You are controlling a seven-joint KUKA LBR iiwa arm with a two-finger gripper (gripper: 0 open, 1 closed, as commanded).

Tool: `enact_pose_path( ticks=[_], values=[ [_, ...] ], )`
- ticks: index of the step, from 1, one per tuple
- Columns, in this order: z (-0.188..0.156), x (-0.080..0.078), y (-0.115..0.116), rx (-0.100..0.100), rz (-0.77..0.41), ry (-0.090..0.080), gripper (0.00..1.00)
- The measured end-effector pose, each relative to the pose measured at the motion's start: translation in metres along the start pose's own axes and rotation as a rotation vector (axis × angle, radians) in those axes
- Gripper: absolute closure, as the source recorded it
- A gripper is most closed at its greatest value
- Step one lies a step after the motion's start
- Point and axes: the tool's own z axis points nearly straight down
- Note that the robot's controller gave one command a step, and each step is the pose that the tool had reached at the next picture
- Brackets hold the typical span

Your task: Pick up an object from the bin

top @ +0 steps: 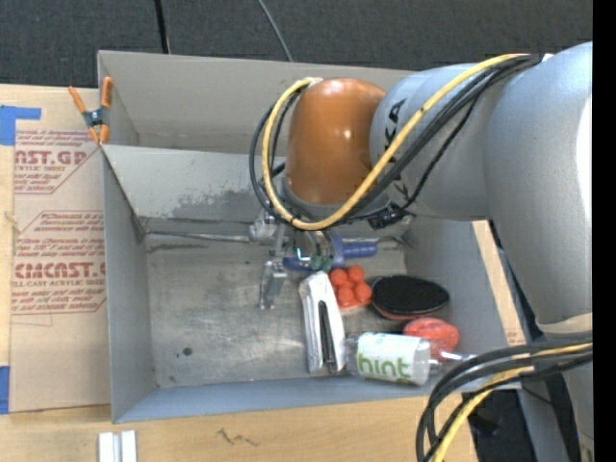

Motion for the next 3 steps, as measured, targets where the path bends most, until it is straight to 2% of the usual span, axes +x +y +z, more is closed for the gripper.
enact_pose_path(
  ticks=[1,2,3],
  values=[
    [-0.0049,-0.0020,-0.0007,-0.001,0.002,-0.008,1.00],
    [-0.0049,-0.0020,-0.0008,-0.001,0.002,-0.008,0.00],
    [-0.0049,-0.0020,-0.0007,-0.001,0.002,-0.008,1.00]
  ],
)
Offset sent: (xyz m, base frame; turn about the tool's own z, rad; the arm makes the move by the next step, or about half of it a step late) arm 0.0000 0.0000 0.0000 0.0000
